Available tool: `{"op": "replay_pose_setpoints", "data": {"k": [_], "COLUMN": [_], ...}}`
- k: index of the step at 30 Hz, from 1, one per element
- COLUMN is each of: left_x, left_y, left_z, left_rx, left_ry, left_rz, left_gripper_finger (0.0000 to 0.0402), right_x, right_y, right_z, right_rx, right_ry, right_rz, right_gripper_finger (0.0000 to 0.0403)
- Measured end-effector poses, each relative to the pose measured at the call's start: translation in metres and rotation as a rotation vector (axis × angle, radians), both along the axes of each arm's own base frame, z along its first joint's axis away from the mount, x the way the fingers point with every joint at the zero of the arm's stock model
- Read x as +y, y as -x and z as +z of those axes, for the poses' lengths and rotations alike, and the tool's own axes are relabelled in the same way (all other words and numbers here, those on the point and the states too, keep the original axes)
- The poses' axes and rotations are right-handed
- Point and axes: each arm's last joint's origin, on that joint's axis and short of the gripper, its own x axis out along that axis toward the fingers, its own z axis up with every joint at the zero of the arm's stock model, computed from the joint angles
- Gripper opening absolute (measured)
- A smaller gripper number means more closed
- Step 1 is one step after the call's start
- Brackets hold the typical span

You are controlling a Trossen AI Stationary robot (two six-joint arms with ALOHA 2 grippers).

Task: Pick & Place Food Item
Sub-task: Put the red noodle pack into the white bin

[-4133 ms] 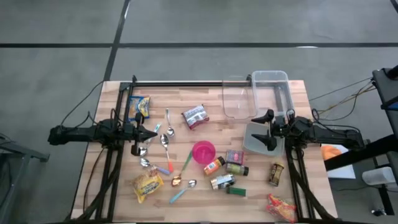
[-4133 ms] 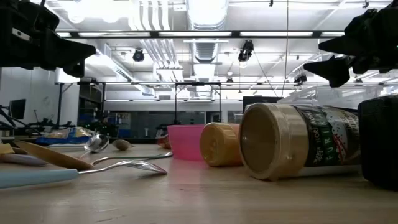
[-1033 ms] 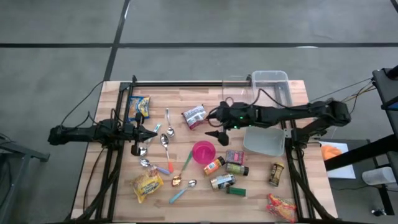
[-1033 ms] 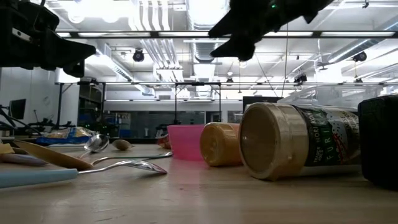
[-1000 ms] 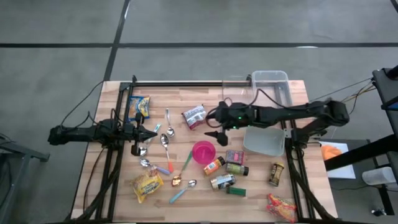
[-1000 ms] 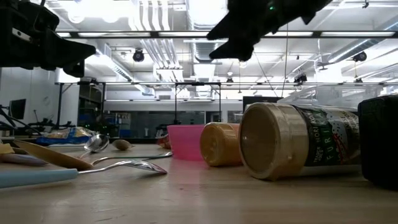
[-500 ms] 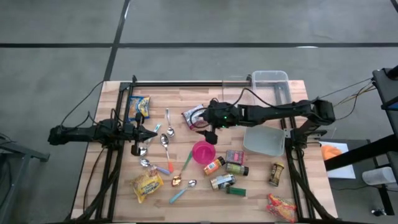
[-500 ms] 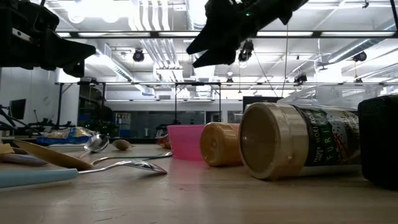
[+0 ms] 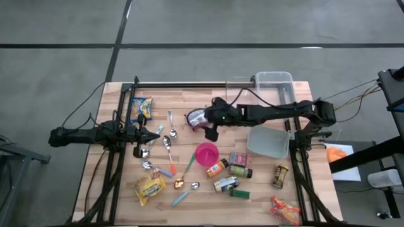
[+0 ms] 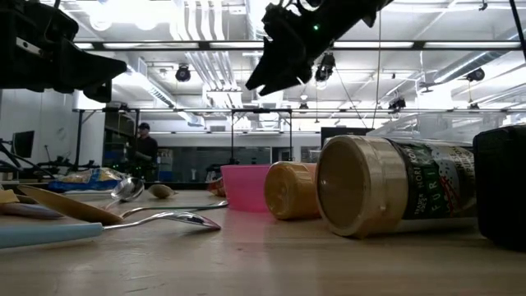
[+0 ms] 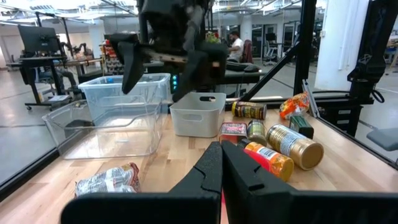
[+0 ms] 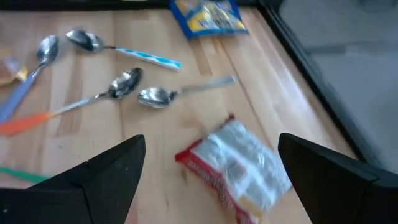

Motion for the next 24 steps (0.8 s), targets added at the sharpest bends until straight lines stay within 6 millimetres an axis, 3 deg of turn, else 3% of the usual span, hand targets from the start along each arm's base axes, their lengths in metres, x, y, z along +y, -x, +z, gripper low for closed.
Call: {"op": "replay_pose_setpoints", "data": {"k": [8,16,24], "left_x": [0.000,0.000,0.000], "left_y": [0.000,0.000,0.000], "left_z": [0.000,0.000,0.000], "left_rx": [0.001,0.001,0.003], "left_ry": [0.000,0.000,0.000], "left_rz": [0.000,0.000,0.000], "left_gripper_finger": [0.0000,0.0000,0.0000], "right_x": [-0.030,-0.056,-0.068], "right_y": [0.004,-0.007,-0.022], "right_z": [-0.018,-0.061,-0.069], "right_rx": [0.094,0.277,0.367], "right_ry": [-0.082,-0.027,-0.010], "right_rz": [-0.044,-0.030,-0.008], "right_gripper_finger": [0.0366,0.0366,0.0366]}}
